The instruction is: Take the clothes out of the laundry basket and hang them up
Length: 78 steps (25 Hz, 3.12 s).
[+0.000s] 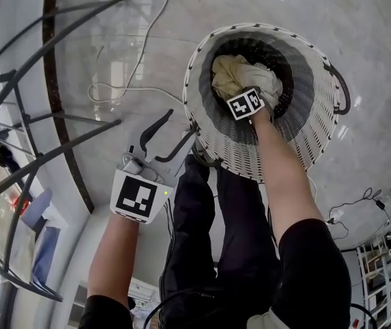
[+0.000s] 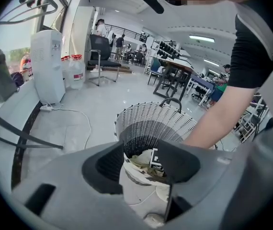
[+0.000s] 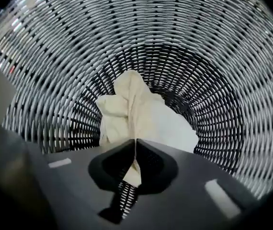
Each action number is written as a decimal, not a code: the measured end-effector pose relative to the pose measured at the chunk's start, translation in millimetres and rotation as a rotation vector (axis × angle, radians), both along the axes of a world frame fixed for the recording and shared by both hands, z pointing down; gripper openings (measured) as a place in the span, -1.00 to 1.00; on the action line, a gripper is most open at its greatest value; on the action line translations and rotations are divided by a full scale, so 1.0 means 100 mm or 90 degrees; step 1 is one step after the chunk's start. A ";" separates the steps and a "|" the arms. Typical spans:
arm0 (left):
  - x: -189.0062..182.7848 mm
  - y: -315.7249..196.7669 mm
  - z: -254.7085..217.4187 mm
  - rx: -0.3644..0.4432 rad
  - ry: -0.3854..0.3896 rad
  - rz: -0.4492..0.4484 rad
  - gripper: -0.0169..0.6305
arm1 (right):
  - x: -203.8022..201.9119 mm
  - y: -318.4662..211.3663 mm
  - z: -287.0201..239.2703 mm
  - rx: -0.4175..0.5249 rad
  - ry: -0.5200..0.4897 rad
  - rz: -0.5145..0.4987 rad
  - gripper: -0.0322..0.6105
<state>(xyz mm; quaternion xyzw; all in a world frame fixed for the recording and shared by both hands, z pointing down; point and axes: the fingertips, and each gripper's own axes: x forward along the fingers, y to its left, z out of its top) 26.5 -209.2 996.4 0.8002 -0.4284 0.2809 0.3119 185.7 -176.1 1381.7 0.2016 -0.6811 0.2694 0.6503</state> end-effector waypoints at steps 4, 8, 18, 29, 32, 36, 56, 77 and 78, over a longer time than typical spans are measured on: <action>0.05 -0.01 -0.06 0.015 0.002 0.006 -0.25 | -0.04 -0.09 -0.27 0.005 -0.046 0.037 -0.82; 0.09 0.02 -0.21 0.023 0.010 0.005 -0.26 | -0.10 -0.12 -0.74 0.011 -0.108 0.059 -0.82; 0.14 0.19 -0.80 0.050 0.037 0.016 -0.26 | 0.13 -0.38 -2.53 0.122 -0.208 0.126 -0.82; 0.18 0.42 -1.51 0.085 0.062 0.065 -0.25 | 0.20 -0.47 -4.94 0.281 -0.320 0.177 -0.82; 0.24 0.48 -1.76 0.080 0.088 0.076 -0.24 | 0.17 -0.46 -5.66 0.325 -0.353 0.160 -0.82; 0.28 0.48 -2.12 0.086 0.111 0.079 -0.24 | 0.16 -0.43 -6.55 0.386 -0.385 0.134 -0.82; 1.69 -0.10 -3.63 0.196 0.063 0.423 0.08 | 0.53 0.20 -10.17 0.588 -0.585 -0.006 -0.82; 1.60 -0.30 -4.03 0.208 -0.022 0.571 -0.92 | 1.40 -0.03 -10.00 0.601 -0.535 0.132 -0.82; 1.50 -0.36 -4.10 0.212 -0.027 0.551 -0.92 | 1.40 -0.08 -9.92 0.595 -0.525 0.135 -0.82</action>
